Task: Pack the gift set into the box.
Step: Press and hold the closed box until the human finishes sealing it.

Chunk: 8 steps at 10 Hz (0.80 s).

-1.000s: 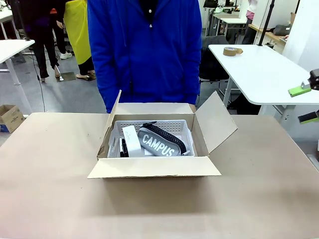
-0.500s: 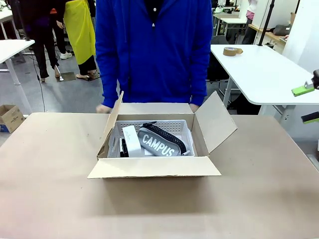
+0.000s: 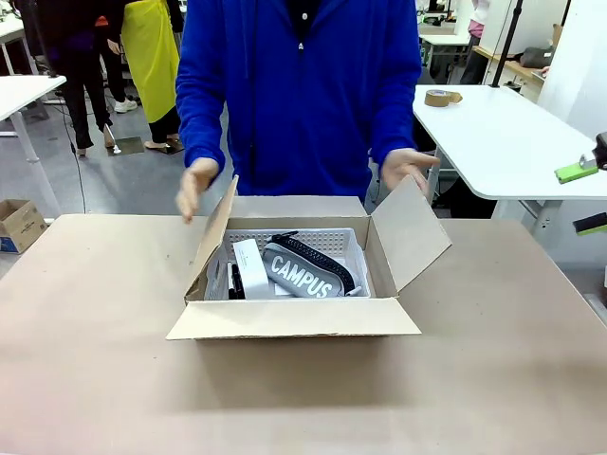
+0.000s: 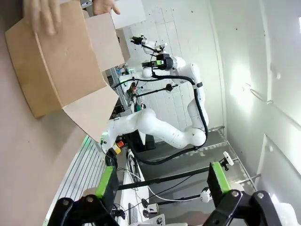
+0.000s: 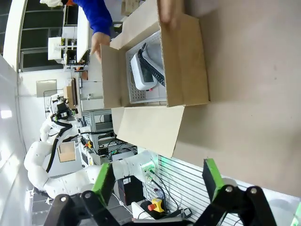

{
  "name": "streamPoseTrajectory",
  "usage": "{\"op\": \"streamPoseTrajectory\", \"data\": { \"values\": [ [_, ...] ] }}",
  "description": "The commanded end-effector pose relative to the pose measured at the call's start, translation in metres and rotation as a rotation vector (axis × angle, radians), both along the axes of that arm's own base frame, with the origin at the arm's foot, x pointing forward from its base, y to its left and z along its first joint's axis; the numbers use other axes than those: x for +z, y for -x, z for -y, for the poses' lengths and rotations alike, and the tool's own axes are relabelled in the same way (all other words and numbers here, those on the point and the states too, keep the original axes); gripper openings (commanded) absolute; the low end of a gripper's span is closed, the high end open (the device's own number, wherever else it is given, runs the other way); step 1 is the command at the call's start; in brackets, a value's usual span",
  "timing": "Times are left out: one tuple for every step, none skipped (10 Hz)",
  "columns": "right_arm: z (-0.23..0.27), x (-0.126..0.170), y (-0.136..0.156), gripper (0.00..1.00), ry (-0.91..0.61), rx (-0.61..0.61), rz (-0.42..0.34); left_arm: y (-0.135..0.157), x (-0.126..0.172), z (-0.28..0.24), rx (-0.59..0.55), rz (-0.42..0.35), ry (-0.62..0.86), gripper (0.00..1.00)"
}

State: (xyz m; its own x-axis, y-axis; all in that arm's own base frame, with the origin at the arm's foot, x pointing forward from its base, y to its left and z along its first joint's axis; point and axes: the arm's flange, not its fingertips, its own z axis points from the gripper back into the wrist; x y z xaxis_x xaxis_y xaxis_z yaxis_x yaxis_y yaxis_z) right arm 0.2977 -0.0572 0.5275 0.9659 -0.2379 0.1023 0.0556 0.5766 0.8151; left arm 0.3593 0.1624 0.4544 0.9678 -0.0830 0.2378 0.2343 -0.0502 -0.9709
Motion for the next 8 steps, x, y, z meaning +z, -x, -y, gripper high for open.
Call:
{"op": "streamPoseTrajectory", "data": {
  "values": [
    [0.0008,-0.0009,-0.0008,1.0,-0.021,0.01,0.031,0.0022,-0.0012,0.0016,-0.001,0.021,-0.002,1.0],
    [0.0008,-0.0009,-0.0008,1.0,-0.021,0.01,0.031,0.0022,-0.0012,0.0016,-0.001,0.021,-0.002,1.0],
    [0.0008,-0.0009,-0.0008,1.0,-0.021,0.01,0.031,0.0022,-0.0012,0.0016,-0.001,0.021,-0.002,1.0],
    [0.0008,-0.0009,-0.0008,1.0,-0.021,0.01,0.031,0.0022,-0.0012,0.0016,-0.001,0.021,-0.002,1.0],
    [0.0008,-0.0009,-0.0008,1.0,-0.021,0.01,0.031,0.0022,-0.0012,0.0016,-0.001,0.021,-0.002,1.0],
    [0.0008,-0.0009,-0.0008,1.0,-0.021,0.01,0.031,0.0022,-0.0012,0.0016,-0.001,0.021,-0.002,1.0],
    [0.0008,-0.0009,-0.0008,1.0,-0.021,0.01,0.031,0.0022,-0.0012,0.0016,-0.001,0.021,-0.002,1.0],
    [0.0008,-0.0009,-0.0008,1.0,-0.021,0.01,0.031,0.0022,-0.0012,0.0016,-0.001,0.021,-0.002,1.0]
  ]
}}
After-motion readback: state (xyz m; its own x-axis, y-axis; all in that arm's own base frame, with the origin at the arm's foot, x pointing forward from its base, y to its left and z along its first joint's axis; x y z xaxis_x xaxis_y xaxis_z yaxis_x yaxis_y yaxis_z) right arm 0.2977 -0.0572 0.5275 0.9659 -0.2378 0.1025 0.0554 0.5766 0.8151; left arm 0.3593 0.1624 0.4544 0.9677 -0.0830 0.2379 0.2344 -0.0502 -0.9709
